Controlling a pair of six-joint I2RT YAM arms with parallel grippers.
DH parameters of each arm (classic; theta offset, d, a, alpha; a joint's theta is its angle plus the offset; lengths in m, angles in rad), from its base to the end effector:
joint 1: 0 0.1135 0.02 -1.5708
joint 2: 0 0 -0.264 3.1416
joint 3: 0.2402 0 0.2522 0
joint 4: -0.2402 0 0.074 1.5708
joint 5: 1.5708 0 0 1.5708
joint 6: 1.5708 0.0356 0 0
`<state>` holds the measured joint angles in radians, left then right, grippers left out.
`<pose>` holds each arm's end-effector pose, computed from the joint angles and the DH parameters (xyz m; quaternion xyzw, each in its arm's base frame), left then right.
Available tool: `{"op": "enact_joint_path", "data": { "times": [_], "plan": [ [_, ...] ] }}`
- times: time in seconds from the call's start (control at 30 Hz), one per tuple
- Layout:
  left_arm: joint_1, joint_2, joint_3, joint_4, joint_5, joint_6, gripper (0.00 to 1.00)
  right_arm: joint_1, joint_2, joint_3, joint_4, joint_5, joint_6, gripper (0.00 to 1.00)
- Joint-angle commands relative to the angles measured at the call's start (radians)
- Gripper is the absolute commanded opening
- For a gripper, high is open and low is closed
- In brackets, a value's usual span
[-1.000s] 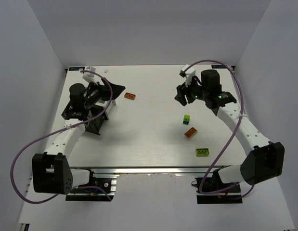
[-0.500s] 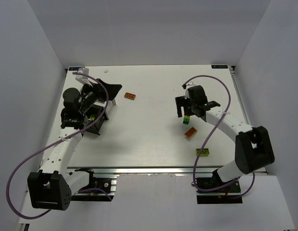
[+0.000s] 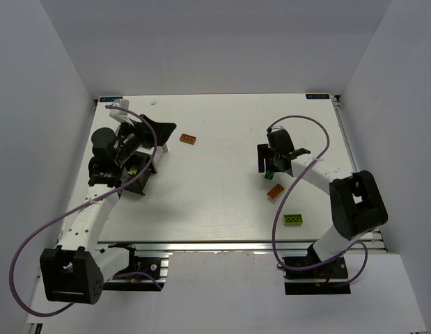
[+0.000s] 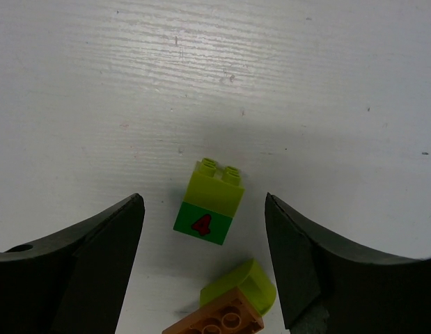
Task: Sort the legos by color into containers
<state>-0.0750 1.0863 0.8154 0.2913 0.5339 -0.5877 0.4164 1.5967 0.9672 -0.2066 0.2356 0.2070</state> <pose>0.2517 -0.0371 0.3415 0.0111 0.7008 -0.3987 0.5914 0.3079 0.1271 0.2011 -0.0549 0.9262 0.0050 0.3731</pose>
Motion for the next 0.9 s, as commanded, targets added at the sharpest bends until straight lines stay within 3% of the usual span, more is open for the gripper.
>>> {"op": "enact_joint_path", "data": {
  "times": [0.0, 0.57, 0.87],
  "plan": [
    [0.001, -0.009, -0.009, -0.003, -0.008, 0.012, 0.98, 0.001, 0.022, -0.010, 0.027, -0.004, 0.038, 0.74],
    [0.001, 0.011, -0.004, -0.026, -0.018, 0.042, 0.98, -0.008, 0.052, -0.033, 0.026, -0.065, 0.048, 0.59],
    [0.003, 0.011, -0.004, -0.023, -0.014, 0.040, 0.98, -0.011, 0.060, -0.045, 0.035, -0.087, 0.048, 0.57]
  ]
}}
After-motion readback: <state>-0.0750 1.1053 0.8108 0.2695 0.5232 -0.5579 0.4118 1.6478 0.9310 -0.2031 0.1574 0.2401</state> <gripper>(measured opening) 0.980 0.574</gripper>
